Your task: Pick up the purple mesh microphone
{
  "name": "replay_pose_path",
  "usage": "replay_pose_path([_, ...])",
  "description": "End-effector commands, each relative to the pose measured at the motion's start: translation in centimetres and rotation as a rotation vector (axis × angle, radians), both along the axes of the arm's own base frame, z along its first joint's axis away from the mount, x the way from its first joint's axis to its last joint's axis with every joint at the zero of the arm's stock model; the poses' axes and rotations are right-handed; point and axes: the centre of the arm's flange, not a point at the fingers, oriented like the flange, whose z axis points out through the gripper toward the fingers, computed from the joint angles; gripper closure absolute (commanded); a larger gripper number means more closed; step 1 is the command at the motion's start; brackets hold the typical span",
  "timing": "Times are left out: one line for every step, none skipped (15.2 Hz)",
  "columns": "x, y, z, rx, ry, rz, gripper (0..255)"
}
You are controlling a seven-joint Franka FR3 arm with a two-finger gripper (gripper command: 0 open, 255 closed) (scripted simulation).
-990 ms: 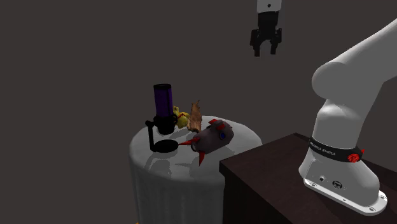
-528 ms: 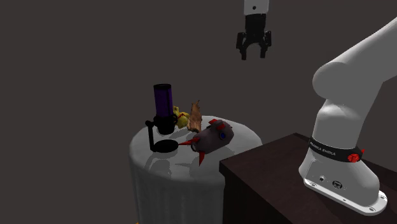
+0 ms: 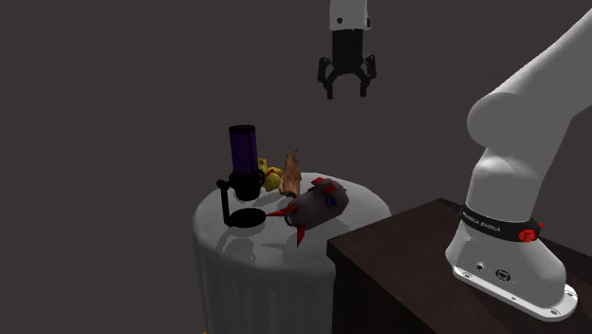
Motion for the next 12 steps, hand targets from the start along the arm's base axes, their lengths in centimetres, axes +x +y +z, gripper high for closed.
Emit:
replay_pose_path([0.8, 2.7, -0.6, 0.005, 0.000, -0.046, 0])
replay_pose_path([1.2, 3.9, -0.8, 0.007, 0.000, -0.067, 0])
replay_pose_path([1.7, 5.1, -1.1, 0.009, -0.001, -0.088, 0])
replay_pose_path([2.1, 6.3, -1.4, 0.011, -0.001, -0.109, 0])
replay_pose_path([2.6, 7.4, -1.6, 0.012, -0.001, -0.130, 0])
replay_pose_path([3.1, 8.6, -1.9, 0.014, -0.001, -0.152, 0])
replay_pose_path([3.7, 9.7, -2.2, 0.016, -0.001, -0.173, 0])
replay_pose_path([4.2, 10.9, -2.4, 0.018, -0.001, -0.194, 0])
replay_pose_path([4.8, 12.0, -2.7, 0.020, -0.002, -0.215, 0])
replay_pose_path([5.4, 13.1, -2.9, 0.022, -0.002, -0.236, 0])
replay_pose_path([6.1, 14.2, -3.2, 0.024, -0.002, -0.257, 0])
replay_pose_path([6.7, 15.3, -3.4, 0.026, -0.002, -0.278, 0])
